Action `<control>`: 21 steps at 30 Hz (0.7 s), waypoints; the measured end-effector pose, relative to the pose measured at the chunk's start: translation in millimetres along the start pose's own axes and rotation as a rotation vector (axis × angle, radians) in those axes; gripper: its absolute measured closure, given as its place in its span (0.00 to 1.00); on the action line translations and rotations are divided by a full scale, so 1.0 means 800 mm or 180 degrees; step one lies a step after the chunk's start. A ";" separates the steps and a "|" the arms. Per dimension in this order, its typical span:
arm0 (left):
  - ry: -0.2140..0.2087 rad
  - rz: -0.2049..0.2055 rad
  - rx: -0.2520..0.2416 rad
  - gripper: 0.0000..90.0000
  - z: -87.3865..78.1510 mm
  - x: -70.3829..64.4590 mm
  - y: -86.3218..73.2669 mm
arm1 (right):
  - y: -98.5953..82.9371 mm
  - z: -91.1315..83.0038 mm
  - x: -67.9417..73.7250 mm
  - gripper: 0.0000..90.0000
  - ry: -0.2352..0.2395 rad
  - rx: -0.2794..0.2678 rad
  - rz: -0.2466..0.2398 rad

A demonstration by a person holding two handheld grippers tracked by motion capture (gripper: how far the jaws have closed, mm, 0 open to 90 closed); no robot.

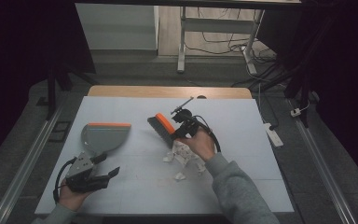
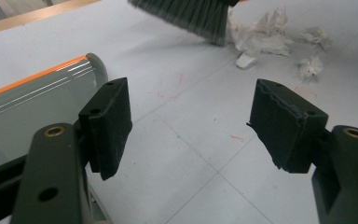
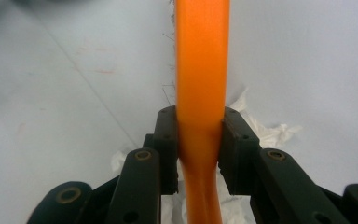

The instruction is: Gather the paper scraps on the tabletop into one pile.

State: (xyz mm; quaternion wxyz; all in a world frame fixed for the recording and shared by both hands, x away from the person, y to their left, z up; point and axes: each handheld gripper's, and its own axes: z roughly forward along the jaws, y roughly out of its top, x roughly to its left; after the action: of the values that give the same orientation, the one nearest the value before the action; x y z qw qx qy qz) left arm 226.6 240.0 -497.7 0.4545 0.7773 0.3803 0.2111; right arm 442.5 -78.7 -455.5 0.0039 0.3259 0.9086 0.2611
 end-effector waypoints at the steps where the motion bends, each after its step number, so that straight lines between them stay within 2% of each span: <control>1: -0.0002 0.0000 0.0000 0.33 0.000 0.000 0.000 | -0.002 -0.007 0.000 0.78 0.0096 -0.0065 0.0009; 3: 0.0003 0.0004 0.0002 0.33 0.001 -0.001 0.001 | -0.005 -0.021 0.010 0.78 0.0191 -0.0208 -0.0101; 6: 0.0003 0.0006 0.0006 0.33 0.001 -0.001 0.001 | -0.010 -0.039 0.032 0.78 0.0297 -0.0243 -0.0334; 9: 0.0005 0.0010 0.0010 0.33 0.001 -0.001 0.000 | -0.018 -0.047 0.048 0.78 0.0436 -0.0134 -0.0467; 13: 0.0004 0.0009 0.0004 0.33 0.001 -0.002 0.001 | -0.034 -0.036 0.060 0.78 0.0486 0.0179 -0.0607; 14: 0.0005 0.0010 0.0003 0.33 0.001 -0.002 0.001 | -0.038 -0.031 0.061 0.78 0.0450 0.0262 -0.0647; 17: 0.0005 0.0014 0.0007 0.33 0.002 -0.002 0.001 | -0.045 -0.017 0.058 0.78 0.0204 0.0394 -0.0696; 19: -0.0001 0.0024 0.0014 0.33 0.002 -0.003 0.001 | -0.042 -0.012 0.048 0.78 0.0079 0.0362 -0.0671; 21: -0.0005 0.0023 0.0016 0.33 0.002 -0.003 0.001 | -0.037 -0.012 0.038 0.78 0.0063 0.0302 -0.0627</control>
State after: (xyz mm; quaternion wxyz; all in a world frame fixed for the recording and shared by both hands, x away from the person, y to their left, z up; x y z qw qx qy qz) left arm 226.3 237.3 -497.7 0.4521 0.7800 0.3777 0.2112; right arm 399.4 -84.9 -456.7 0.0052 0.2322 0.9476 0.2193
